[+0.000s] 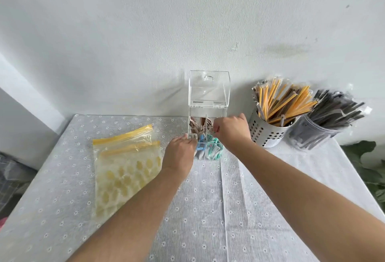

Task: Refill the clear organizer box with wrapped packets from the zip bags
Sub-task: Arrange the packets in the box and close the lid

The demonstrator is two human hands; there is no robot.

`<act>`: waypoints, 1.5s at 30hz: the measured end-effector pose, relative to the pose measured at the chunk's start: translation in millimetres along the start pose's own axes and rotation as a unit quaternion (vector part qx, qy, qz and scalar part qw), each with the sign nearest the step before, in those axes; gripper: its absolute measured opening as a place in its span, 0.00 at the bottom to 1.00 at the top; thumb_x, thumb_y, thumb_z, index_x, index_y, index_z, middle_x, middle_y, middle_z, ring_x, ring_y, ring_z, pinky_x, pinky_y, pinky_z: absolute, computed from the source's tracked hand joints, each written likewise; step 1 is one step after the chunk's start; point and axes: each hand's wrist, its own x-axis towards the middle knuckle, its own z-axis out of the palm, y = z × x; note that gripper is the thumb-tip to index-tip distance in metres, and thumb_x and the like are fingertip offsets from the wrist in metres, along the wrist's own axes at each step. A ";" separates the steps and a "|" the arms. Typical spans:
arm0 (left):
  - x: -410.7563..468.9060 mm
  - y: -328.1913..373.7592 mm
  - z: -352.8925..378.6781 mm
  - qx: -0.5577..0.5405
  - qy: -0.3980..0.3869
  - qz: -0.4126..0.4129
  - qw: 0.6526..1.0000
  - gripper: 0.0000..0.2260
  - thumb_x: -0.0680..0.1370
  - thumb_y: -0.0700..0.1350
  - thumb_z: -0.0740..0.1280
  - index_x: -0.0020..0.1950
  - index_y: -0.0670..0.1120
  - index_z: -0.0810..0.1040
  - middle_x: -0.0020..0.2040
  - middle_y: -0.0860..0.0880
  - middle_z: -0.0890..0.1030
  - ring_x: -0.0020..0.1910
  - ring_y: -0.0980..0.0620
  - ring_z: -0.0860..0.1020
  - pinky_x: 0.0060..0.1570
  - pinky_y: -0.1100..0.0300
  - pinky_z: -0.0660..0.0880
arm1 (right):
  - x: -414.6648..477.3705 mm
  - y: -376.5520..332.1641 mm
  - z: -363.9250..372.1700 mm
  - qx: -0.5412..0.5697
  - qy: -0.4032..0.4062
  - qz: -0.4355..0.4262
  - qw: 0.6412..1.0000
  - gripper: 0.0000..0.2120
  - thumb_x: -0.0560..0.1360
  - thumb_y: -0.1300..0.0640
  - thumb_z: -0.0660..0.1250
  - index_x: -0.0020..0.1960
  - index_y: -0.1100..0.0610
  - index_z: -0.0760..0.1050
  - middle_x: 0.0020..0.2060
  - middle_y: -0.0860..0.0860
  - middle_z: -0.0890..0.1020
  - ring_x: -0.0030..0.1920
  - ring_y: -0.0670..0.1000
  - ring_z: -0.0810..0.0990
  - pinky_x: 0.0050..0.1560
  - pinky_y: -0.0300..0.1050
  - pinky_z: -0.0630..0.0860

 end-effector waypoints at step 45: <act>90.4 -5.1 -73.7 -0.515 -0.031 -0.193 0.835 0.32 0.73 0.45 0.67 0.75 0.52 0.60 0.72 0.50 0.70 0.68 0.48 0.71 0.69 0.50 0.67 | 30.8 11.8 -57.4 0.426 0.043 0.133 0.894 0.18 0.81 0.49 0.56 0.61 0.61 0.74 0.57 0.57 0.80 0.59 0.58 0.76 0.56 0.50 0.73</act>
